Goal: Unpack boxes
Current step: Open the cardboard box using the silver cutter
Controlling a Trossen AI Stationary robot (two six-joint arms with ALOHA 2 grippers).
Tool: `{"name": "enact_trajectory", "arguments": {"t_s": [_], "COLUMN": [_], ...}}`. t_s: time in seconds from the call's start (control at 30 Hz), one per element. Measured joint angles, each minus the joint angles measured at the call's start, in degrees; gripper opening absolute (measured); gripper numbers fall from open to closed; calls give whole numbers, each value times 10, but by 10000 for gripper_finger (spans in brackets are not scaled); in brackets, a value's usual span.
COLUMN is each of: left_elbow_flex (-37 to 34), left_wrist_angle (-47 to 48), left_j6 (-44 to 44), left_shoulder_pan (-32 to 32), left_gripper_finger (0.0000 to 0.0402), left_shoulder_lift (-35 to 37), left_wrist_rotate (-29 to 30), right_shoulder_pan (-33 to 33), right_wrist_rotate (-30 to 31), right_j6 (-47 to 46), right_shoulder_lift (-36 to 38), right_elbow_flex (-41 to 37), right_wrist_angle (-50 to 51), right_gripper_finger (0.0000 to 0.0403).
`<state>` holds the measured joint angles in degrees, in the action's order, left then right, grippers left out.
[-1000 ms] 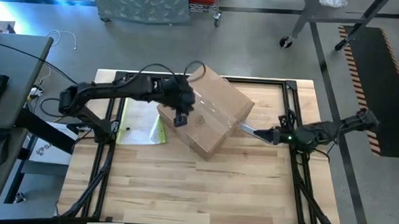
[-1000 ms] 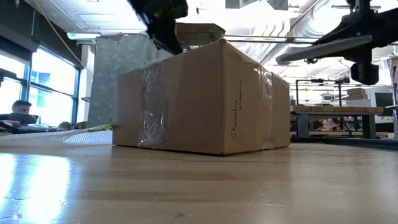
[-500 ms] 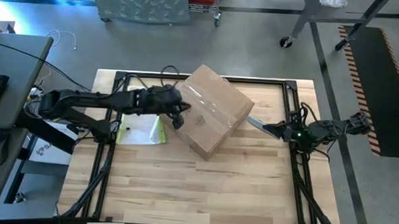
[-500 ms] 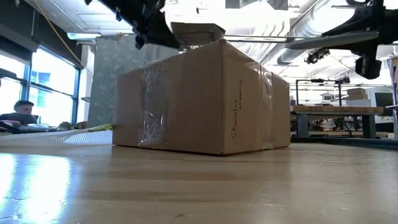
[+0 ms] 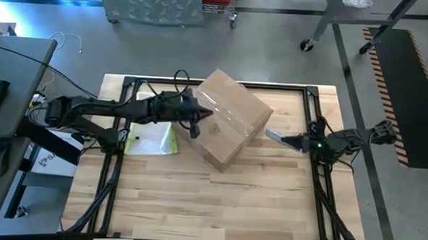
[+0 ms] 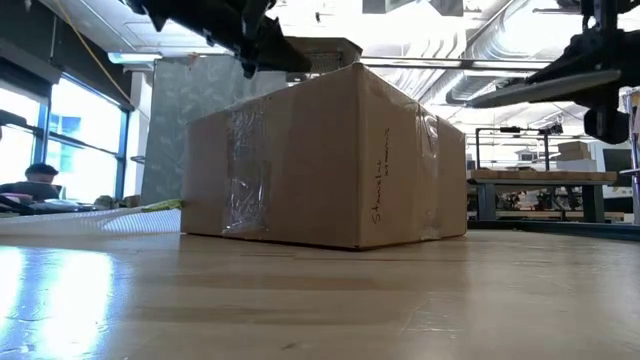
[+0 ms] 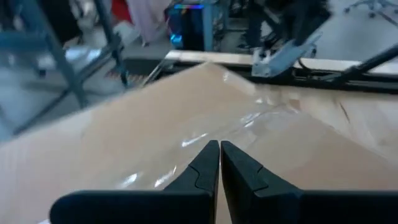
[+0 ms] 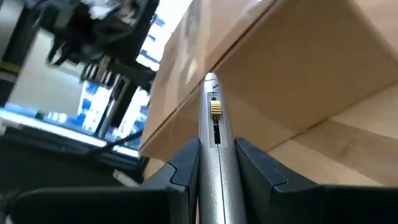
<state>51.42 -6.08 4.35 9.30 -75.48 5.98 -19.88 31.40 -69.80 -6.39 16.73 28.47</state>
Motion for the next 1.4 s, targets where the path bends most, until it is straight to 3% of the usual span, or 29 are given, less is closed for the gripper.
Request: {"name": "enact_trajectory", "arguments": {"t_s": [0.3,0.57,0.7,0.83,1.2,1.4], "left_elbow_flex": [0,0,0,0,0,0], "left_wrist_angle": [20,67,68,85,127,147], "left_j6": [72,82,87,95,64,43], "left_shoulder_pan": [-15,-28,-41,-62,-99,-99], "left_gripper_finger": [0,0,0,0,0,0], "left_shoulder_lift": [-4,-4,-4,-4,-4,-16], "left_wrist_rotate": [-40,-39,-38,-38,-8,-8], "right_shoulder_pan": [-23,-113,-151,-166,-165,-165], "right_wrist_rotate": [22,160,221,255,276,265], "right_j6": [-22,19,20,-54,-139,-110], "right_shoulder_lift": [-108,-161,-152,-157,-158,-158], "right_elbow_flex": [-3,-160,-158,-158,-158,-158], "right_wrist_angle": [-110,-533,-512,-491,-428,-443], "right_gripper_finger": [59,59,59,59,59,59]}}
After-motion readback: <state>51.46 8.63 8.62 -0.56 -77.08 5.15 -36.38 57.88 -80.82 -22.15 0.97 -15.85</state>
